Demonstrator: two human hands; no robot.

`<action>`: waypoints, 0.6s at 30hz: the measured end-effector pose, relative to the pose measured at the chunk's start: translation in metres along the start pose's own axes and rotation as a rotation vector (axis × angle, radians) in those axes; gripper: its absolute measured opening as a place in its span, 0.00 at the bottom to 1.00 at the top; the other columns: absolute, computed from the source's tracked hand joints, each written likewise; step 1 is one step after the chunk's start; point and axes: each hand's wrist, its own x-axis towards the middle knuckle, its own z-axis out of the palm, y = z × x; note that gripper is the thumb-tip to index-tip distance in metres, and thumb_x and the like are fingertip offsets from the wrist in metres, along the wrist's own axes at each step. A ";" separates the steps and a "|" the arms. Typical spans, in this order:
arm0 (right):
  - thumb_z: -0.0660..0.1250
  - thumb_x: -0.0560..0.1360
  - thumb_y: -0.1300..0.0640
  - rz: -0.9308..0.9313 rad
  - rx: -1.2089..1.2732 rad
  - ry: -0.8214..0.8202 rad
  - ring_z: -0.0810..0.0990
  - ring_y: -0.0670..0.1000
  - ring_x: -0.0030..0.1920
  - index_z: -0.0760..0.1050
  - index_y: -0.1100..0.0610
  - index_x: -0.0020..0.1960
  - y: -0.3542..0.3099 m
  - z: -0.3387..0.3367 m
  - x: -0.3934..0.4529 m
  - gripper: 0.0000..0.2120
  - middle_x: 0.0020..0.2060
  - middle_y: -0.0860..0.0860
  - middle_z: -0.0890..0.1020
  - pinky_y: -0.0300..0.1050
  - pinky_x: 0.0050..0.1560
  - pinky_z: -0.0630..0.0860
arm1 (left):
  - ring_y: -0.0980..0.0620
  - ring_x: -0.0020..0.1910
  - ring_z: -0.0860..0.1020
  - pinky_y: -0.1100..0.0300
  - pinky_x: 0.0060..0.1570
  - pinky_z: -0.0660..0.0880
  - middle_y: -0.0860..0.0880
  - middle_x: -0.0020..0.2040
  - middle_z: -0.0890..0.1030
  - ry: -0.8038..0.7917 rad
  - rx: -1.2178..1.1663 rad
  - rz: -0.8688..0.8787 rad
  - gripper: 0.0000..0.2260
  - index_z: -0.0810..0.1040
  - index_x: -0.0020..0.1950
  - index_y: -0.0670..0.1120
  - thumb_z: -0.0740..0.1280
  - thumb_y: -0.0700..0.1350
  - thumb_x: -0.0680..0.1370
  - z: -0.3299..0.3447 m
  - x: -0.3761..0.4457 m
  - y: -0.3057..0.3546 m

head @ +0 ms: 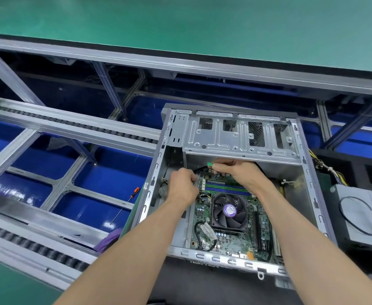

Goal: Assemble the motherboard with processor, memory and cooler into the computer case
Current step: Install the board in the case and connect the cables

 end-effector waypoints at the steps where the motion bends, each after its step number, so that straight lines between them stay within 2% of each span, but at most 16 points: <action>1: 0.76 0.70 0.39 0.025 -0.071 0.064 0.81 0.44 0.48 0.86 0.43 0.45 0.003 0.000 0.003 0.09 0.44 0.42 0.86 0.42 0.53 0.75 | 0.48 0.52 0.82 0.60 0.55 0.78 0.45 0.52 0.84 0.001 -0.008 -0.011 0.12 0.85 0.52 0.43 0.66 0.31 0.75 0.001 0.000 -0.001; 2: 0.75 0.69 0.35 0.059 -0.145 0.120 0.80 0.46 0.46 0.85 0.47 0.46 0.002 0.002 0.003 0.16 0.44 0.45 0.85 0.42 0.46 0.74 | 0.49 0.52 0.82 0.62 0.54 0.77 0.46 0.53 0.84 -0.002 -0.013 -0.025 0.13 0.85 0.54 0.43 0.67 0.31 0.75 0.001 0.000 -0.001; 4: 0.71 0.70 0.30 0.082 -0.247 0.171 0.78 0.47 0.41 0.83 0.51 0.47 0.002 0.004 0.005 0.24 0.41 0.51 0.84 0.41 0.37 0.71 | 0.50 0.53 0.82 0.64 0.52 0.76 0.47 0.56 0.83 -0.027 -0.038 -0.060 0.16 0.84 0.58 0.46 0.67 0.32 0.76 0.002 0.001 -0.003; 7: 0.65 0.75 0.31 0.080 -0.336 0.185 0.74 0.47 0.34 0.76 0.52 0.38 0.000 0.007 0.009 0.24 0.31 0.49 0.77 0.40 0.31 0.65 | 0.52 0.55 0.80 0.67 0.52 0.75 0.47 0.61 0.80 -0.095 -0.117 -0.092 0.22 0.80 0.65 0.49 0.66 0.30 0.75 0.002 0.002 -0.004; 9: 0.62 0.81 0.38 -0.007 -0.436 0.148 0.75 0.48 0.37 0.78 0.48 0.47 0.001 0.011 0.012 0.15 0.33 0.48 0.77 0.40 0.34 0.66 | 0.54 0.53 0.79 0.69 0.49 0.74 0.48 0.64 0.80 -0.121 -0.158 -0.107 0.26 0.78 0.69 0.51 0.65 0.29 0.76 0.002 0.003 -0.005; 10: 0.62 0.82 0.42 -0.063 -0.465 0.127 0.77 0.49 0.41 0.80 0.45 0.54 0.001 0.015 0.012 0.10 0.38 0.47 0.79 0.42 0.38 0.69 | 0.56 0.49 0.78 0.70 0.44 0.74 0.48 0.64 0.79 -0.133 -0.171 -0.118 0.26 0.77 0.69 0.52 0.64 0.29 0.76 0.003 0.003 -0.005; 12: 0.62 0.83 0.48 -0.152 -0.515 0.094 0.78 0.51 0.53 0.80 0.45 0.59 0.000 0.023 0.014 0.09 0.48 0.47 0.82 0.40 0.48 0.69 | 0.57 0.45 0.76 0.73 0.35 0.70 0.48 0.65 0.78 -0.155 -0.197 -0.138 0.27 0.77 0.70 0.53 0.63 0.29 0.77 0.004 0.004 -0.006; 14: 0.63 0.83 0.51 -0.193 -0.603 0.070 0.78 0.51 0.54 0.80 0.49 0.60 -0.001 0.031 0.017 0.09 0.53 0.49 0.83 0.40 0.49 0.68 | 0.56 0.48 0.75 0.71 0.38 0.71 0.48 0.64 0.79 -0.170 -0.222 -0.146 0.27 0.77 0.70 0.52 0.63 0.28 0.77 0.005 0.005 -0.006; 16: 0.63 0.83 0.53 -0.221 -0.681 0.060 0.79 0.52 0.51 0.80 0.51 0.59 -0.001 0.038 0.019 0.09 0.53 0.51 0.84 0.42 0.48 0.70 | 0.57 0.47 0.75 0.69 0.43 0.72 0.49 0.61 0.80 -0.171 -0.233 -0.159 0.26 0.77 0.69 0.52 0.63 0.28 0.76 0.005 0.006 -0.006; 18: 0.64 0.83 0.54 -0.231 -0.712 0.059 0.80 0.54 0.51 0.80 0.53 0.57 -0.001 0.040 0.022 0.07 0.52 0.53 0.84 0.43 0.48 0.71 | 0.60 0.44 0.75 0.73 0.36 0.69 0.51 0.58 0.80 -0.173 -0.244 -0.169 0.26 0.78 0.68 0.52 0.63 0.28 0.76 0.006 0.007 -0.007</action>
